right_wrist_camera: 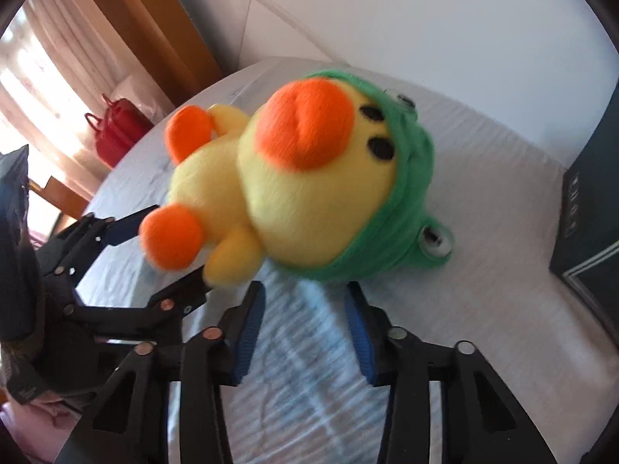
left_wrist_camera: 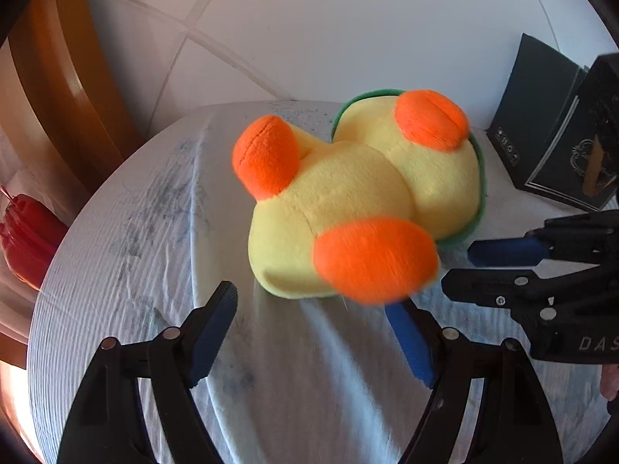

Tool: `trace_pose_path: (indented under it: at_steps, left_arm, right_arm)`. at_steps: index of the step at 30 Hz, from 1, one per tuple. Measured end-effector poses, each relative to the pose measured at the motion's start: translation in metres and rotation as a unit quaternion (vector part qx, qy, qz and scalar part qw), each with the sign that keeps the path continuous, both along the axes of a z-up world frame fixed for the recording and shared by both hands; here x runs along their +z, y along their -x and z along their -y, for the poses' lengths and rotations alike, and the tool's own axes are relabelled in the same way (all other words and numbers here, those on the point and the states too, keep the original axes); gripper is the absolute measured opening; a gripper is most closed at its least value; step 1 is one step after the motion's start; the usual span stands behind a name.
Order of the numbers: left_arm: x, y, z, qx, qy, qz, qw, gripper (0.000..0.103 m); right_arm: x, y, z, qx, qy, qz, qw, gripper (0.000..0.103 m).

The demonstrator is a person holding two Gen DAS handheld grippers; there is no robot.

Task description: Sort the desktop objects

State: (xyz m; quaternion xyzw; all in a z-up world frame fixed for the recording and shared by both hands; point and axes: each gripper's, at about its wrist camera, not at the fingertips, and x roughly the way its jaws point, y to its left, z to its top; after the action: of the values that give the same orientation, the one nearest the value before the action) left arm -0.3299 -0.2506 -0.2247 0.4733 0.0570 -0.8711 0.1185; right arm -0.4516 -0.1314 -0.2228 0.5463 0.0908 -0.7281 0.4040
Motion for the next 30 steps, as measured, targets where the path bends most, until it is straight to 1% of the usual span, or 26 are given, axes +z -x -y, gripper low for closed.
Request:
trace_pose_path:
  at_steps: [1,2,3,4,5,7,9,10,11,12,13,15,16,17,18,19,21,22,24,25,26,27,28,30]
  left_arm:
    - [0.005,-0.008,0.001,-0.002,-0.002,-0.004,1.0000,0.078]
    - [0.012,-0.015,0.002,-0.002,0.004,-0.009,0.9999,0.078]
    - [0.020,-0.020,0.004,0.002,0.010,-0.017,0.9998,0.078]
    - [0.031,-0.024,0.005,0.012,0.011,-0.027,0.9995,0.078]
    - [0.038,-0.023,0.012,0.025,0.003,-0.035,0.9991,0.078]
    - [0.047,-0.013,0.022,0.047,-0.021,-0.048,0.9975,0.078]
    - [0.048,0.002,0.025,0.053,-0.038,-0.043,0.9969,0.078]
    - [0.045,0.012,0.026,0.048,-0.047,-0.037,0.9970,0.079]
    - [0.039,0.019,0.023,0.040,-0.056,-0.028,0.9972,0.085]
    - [0.031,0.028,0.019,0.032,-0.062,-0.014,0.9974,0.087]
    - [0.022,0.035,0.015,0.024,-0.061,0.003,0.9978,0.087]
    - [0.006,0.045,0.009,0.012,-0.047,0.025,0.9985,0.088]
    - [-0.001,0.048,0.008,0.011,-0.048,0.034,0.9982,0.093]
    - [-0.007,0.050,0.008,0.012,-0.049,0.036,0.9980,0.097]
    - [-0.009,0.050,0.009,0.015,-0.047,0.027,0.9984,0.098]
    - [-0.010,0.052,0.010,0.016,-0.044,0.022,0.9987,0.100]
    - [-0.012,0.056,0.012,0.015,-0.043,0.009,0.9989,0.101]
    - [-0.015,0.058,0.012,0.012,-0.043,0.007,0.9990,0.101]
    - [-0.016,0.057,0.011,0.006,-0.047,0.008,0.9988,0.097]
    - [-0.014,0.054,0.007,-0.002,-0.038,0.004,0.9993,0.092]
    - [-0.013,0.050,0.001,-0.008,-0.025,0.005,0.9996,0.088]
    - [-0.011,0.044,-0.005,-0.014,-0.013,0.006,0.9998,0.088]
    - [-0.009,0.037,-0.010,-0.018,-0.010,0.005,0.9998,0.088]
    - [-0.003,0.018,-0.019,-0.023,-0.030,0.000,0.9993,0.087]
  right_arm:
    - [0.001,-0.005,-0.004,0.001,-0.002,0.002,1.000,0.036]
    - [0.006,-0.009,-0.007,0.004,-0.006,-0.013,1.000,0.046]
    - [0.013,-0.011,-0.010,0.002,-0.007,-0.030,1.000,0.070]
    - [0.021,-0.009,-0.015,-0.008,-0.005,-0.048,0.999,0.085]
    - [0.029,-0.006,-0.018,-0.021,0.000,-0.061,0.998,0.103]
    - [0.043,0.006,-0.025,-0.049,0.013,-0.081,0.995,0.103]
    - [0.050,0.018,-0.027,-0.067,0.015,-0.086,0.994,0.103]
    - [0.051,0.026,-0.024,-0.074,0.016,-0.083,0.994,0.103]
    - [0.049,0.033,-0.022,-0.078,0.015,-0.077,0.994,0.103]
    - [0.047,0.039,-0.019,-0.081,0.015,-0.068,0.994,0.103]
    - [0.043,0.046,-0.015,-0.081,0.017,-0.055,0.995,0.103]
    - [0.033,0.056,-0.005,-0.072,0.021,-0.024,0.997,0.103]
    - [0.027,0.061,0.002,-0.067,0.018,-0.014,0.997,0.103]
    - [0.020,0.065,0.008,-0.063,0.010,-0.011,0.998,0.103]
    - [0.013,0.069,0.013,-0.059,0.008,-0.007,0.998,0.103]
    - [0.006,0.074,0.018,-0.054,0.014,0.003,0.998,0.103]
    - [-0.006,0.081,0.022,-0.057,0.030,0.033,0.997,0.103]
    - [-0.010,0.082,0.022,-0.063,0.042,0.036,0.997,0.103]
    - [-0.014,0.081,0.022,-0.062,0.046,0.038,0.996,0.103]
    - [-0.013,0.076,0.021,-0.062,0.044,0.043,0.996,0.102]
    - [-0.012,0.071,0.020,-0.056,0.041,0.044,0.997,0.097]
    - [-0.008,0.062,0.018,-0.049,0.037,0.039,0.997,0.093]
    - [-0.003,0.051,0.013,-0.046,0.034,0.034,0.998,0.092]
    - [0.004,0.034,0.001,-0.049,0.034,0.027,0.998,0.090]
